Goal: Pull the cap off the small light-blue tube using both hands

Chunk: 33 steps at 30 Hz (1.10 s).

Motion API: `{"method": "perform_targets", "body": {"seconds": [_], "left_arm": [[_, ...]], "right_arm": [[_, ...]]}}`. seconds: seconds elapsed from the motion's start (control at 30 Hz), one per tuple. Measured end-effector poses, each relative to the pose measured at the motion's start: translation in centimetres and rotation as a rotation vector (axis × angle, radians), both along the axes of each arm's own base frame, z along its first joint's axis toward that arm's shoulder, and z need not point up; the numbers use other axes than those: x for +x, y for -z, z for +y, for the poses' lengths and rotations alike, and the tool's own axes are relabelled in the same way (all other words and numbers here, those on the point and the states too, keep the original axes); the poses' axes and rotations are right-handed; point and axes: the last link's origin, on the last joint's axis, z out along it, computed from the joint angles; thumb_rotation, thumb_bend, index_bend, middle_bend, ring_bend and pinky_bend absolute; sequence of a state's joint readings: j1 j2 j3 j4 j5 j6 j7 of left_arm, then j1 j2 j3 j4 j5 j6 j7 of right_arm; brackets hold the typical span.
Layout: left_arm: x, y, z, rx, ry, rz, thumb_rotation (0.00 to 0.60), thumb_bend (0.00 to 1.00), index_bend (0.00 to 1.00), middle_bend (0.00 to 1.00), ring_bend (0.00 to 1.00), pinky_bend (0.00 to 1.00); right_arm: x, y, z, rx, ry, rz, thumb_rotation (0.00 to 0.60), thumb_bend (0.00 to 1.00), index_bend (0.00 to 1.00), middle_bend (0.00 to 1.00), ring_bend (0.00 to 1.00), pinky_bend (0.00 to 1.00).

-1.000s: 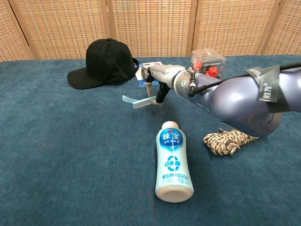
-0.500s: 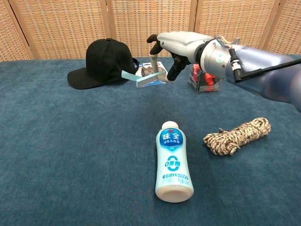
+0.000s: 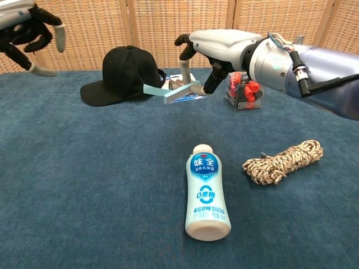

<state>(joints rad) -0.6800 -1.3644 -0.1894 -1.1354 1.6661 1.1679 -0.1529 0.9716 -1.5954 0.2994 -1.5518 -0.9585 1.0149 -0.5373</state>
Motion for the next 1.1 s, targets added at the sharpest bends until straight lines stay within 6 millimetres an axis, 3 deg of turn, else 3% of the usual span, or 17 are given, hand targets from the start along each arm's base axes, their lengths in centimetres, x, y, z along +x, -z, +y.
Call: {"method": "perform_targets", "body": {"seconds": [0.27, 0.4, 0.77, 1.1], "left_arm": [[5.3, 4.9, 1.8, -0.164, -0.077, -0.151, 0.6, 0.04, 0.54, 0.85, 0.84, 0.82], [6.7, 5.8, 1.7, -0.213, -0.088, -0.209, 0.6, 0.05, 0.55, 0.85, 0.84, 0.82], [9.1, 8.3, 1.8, -0.303, -0.127, -0.3, 0.6, 0.23, 0.55, 0.85, 0.84, 0.82], [10.2, 9.4, 1.6, -0.347, -0.151, -0.35, 0.6, 0.27, 0.55, 0.85, 0.84, 0.82]], "right_arm": [[0.2, -0.3, 0.0, -0.004, 0.072, -0.041, 0.6, 0.56, 0.64, 0.05, 0.0, 0.0], [0.2, -0.4, 0.0, -0.008, 0.089, -0.058, 0.6, 0.56, 0.64, 0.05, 0.0, 0.0], [0.0, -0.4, 0.3, -0.003, 0.106, -0.084, 0.6, 0.57, 0.64, 0.05, 0.0, 0.0], [-0.2, -0.6, 0.3, -0.004, 0.111, -0.08, 0.6, 0.6, 0.64, 0.05, 0.0, 0.0]]}}
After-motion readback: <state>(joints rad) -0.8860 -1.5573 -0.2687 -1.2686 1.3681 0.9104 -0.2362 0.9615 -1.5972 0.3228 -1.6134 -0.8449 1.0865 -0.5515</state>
